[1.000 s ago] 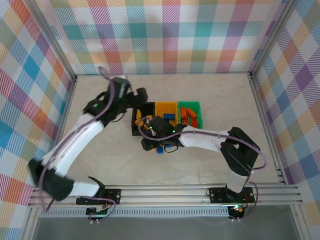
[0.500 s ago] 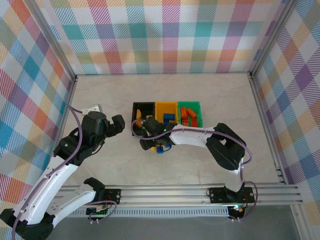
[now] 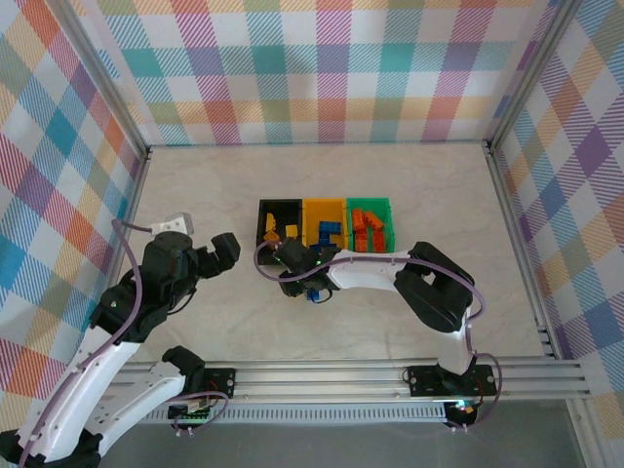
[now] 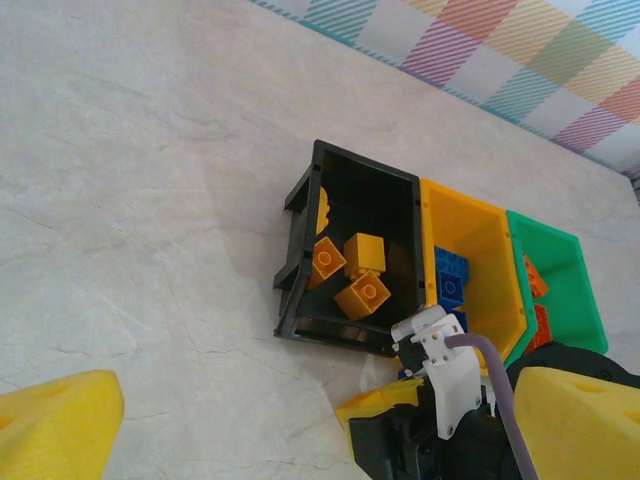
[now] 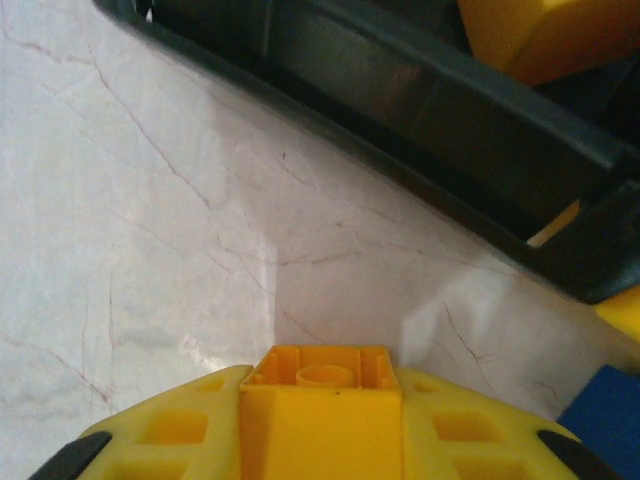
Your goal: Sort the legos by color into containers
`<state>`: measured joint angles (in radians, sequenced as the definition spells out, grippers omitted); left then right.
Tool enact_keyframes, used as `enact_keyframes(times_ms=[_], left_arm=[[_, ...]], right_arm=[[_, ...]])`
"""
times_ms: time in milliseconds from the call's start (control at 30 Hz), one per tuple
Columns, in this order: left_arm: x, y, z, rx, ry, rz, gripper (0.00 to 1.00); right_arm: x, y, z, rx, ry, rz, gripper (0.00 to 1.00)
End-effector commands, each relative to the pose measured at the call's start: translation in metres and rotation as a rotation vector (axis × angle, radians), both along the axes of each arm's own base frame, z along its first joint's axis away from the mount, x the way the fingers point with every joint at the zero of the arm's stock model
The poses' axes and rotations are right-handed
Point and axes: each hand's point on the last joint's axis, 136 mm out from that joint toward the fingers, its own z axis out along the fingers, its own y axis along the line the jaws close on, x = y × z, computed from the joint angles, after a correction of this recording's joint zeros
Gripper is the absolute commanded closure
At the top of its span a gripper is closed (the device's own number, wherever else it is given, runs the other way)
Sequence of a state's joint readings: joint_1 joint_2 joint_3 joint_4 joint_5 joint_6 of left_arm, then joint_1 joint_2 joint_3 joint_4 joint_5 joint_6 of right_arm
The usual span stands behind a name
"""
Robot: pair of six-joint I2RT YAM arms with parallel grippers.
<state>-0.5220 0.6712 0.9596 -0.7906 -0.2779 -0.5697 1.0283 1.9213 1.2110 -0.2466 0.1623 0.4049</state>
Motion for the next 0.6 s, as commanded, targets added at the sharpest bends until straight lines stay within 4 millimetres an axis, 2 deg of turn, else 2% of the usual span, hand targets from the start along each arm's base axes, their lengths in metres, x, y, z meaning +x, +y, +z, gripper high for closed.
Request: enact_keyframes(times_ms=[0,100,167,367,567], left_arm=[[-0.002,0.003,0.004,-0.030,-0.041,0.010,0.00],[-0.005,0.004,0.001,-0.037,-0.051,0.008,0.00],[-0.006,0.004,-0.005,-0.045,-0.043,0.009,0.00],[-0.008,-0.004,-0.035,-0.072,0.029,-0.006,0.00],[-0.009,-0.021,-0.071,-0.127,0.110,-0.055,0.00]], right_arm=[[0.000,0.015,0.049,0.147,-0.062,0.023,0.73],[0.010,0.025,0.092,0.250,-0.121,0.026,0.74],[0.022,0.029,0.104,0.280,-0.112,0.013,0.75],[0.073,0.049,0.106,0.326,-0.060,-0.054,0.75],[0.125,0.049,0.104,0.358,-0.031,-0.188,0.74]])
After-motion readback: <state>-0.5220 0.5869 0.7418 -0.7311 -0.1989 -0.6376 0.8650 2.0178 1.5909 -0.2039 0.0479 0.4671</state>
